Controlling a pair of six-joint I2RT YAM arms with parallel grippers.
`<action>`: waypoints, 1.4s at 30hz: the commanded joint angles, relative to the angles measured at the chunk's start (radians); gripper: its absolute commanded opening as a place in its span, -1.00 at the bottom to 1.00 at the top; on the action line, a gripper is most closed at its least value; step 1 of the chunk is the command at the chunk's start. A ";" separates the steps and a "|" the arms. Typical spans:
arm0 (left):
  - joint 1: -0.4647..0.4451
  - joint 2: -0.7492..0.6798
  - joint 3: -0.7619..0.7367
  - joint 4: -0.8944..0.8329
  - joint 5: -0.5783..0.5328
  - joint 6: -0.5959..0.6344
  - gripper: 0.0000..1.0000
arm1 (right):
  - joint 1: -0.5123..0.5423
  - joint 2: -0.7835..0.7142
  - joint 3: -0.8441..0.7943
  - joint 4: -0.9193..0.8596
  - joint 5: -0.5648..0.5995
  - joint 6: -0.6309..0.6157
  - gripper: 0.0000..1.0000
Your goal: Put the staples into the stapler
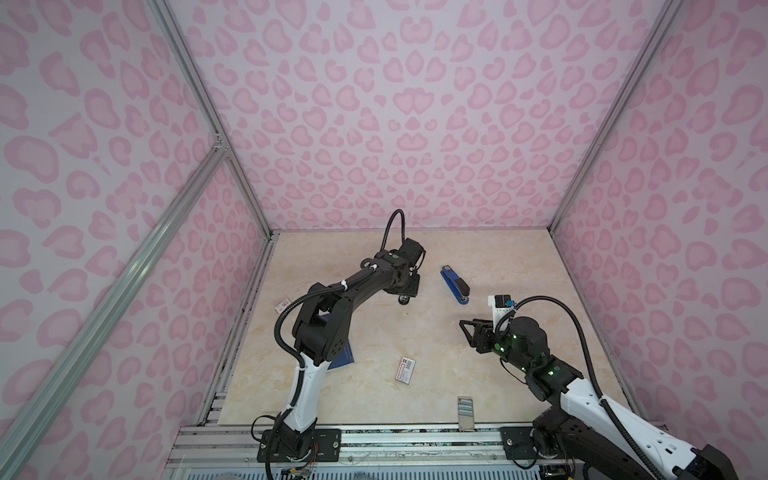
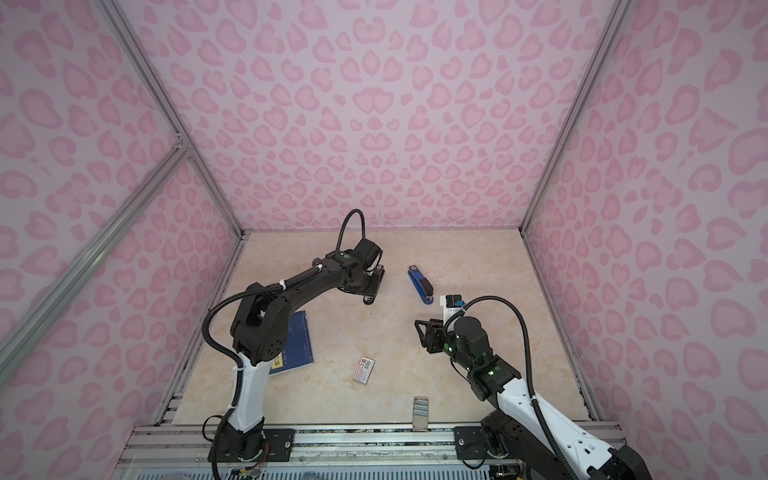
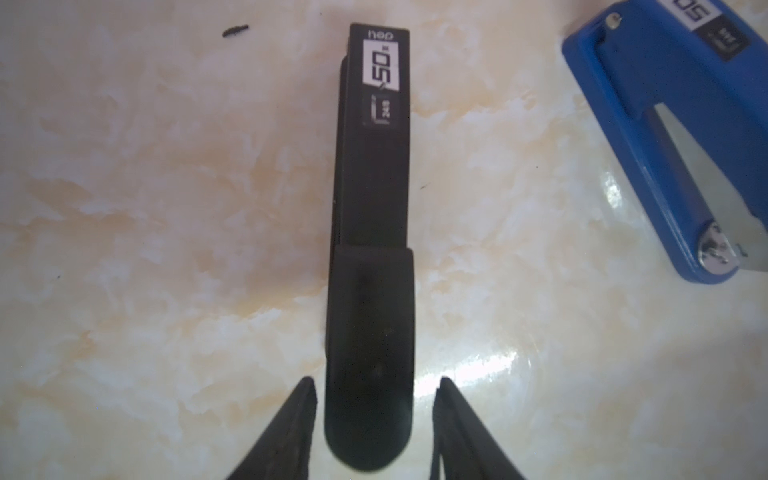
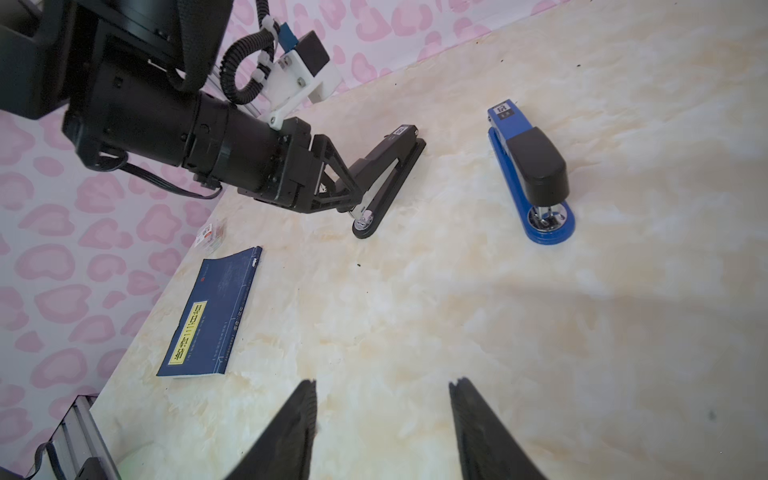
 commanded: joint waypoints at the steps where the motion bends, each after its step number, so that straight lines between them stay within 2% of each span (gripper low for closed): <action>1: -0.001 -0.080 -0.041 0.004 -0.005 -0.024 0.05 | -0.005 0.003 0.010 -0.025 0.010 -0.007 0.14; 5: 0.000 -0.213 -0.157 0.077 -0.011 -0.037 0.21 | -0.007 0.019 0.034 -0.049 0.016 -0.018 0.24; 6: 0.000 -0.253 -0.197 0.101 -0.012 -0.039 0.63 | -0.008 0.026 0.044 -0.060 0.024 -0.021 0.26; 7: 0.000 -0.287 -0.229 0.121 -0.011 -0.039 0.95 | -0.008 0.034 0.051 -0.066 0.028 -0.026 0.28; 17: 0.023 -0.622 -0.578 0.293 -0.011 -0.052 0.94 | -0.007 0.125 0.143 -0.133 0.069 -0.093 0.47; 18: 0.026 -0.654 -0.610 0.305 -0.018 -0.051 0.94 | -0.007 0.136 0.152 -0.138 0.073 -0.100 0.98; 21: 0.038 -0.755 -0.710 0.330 -0.042 -0.053 0.94 | -0.007 0.169 0.177 -0.157 0.110 -0.116 1.00; 25: 0.060 -0.896 -0.844 0.378 -0.141 -0.062 0.94 | -0.007 0.208 0.235 -0.215 0.190 -0.165 1.00; 29: 0.077 -1.038 -0.974 0.465 -0.361 -0.057 0.94 | -0.008 0.249 0.297 -0.261 0.320 -0.201 1.00; 32: 0.108 -1.093 -1.007 0.495 -0.409 0.000 0.94 | -0.011 0.250 0.312 -0.234 0.486 -0.218 1.00; 35: 0.150 -1.118 -1.033 0.564 -0.443 0.065 0.94 | -0.028 0.239 0.280 -0.140 0.664 -0.254 1.00; 38: 0.172 -1.114 -1.102 0.714 -0.558 0.195 0.94 | -0.073 0.244 0.235 -0.030 0.734 -0.325 1.00; 40: 0.197 -1.090 -1.133 0.779 -0.605 0.252 0.94 | -0.089 0.261 0.203 0.038 0.828 -0.347 1.00; 42: 0.257 -1.054 -1.135 0.784 -0.626 0.215 0.94 | -0.104 0.282 0.145 0.160 0.918 -0.391 1.00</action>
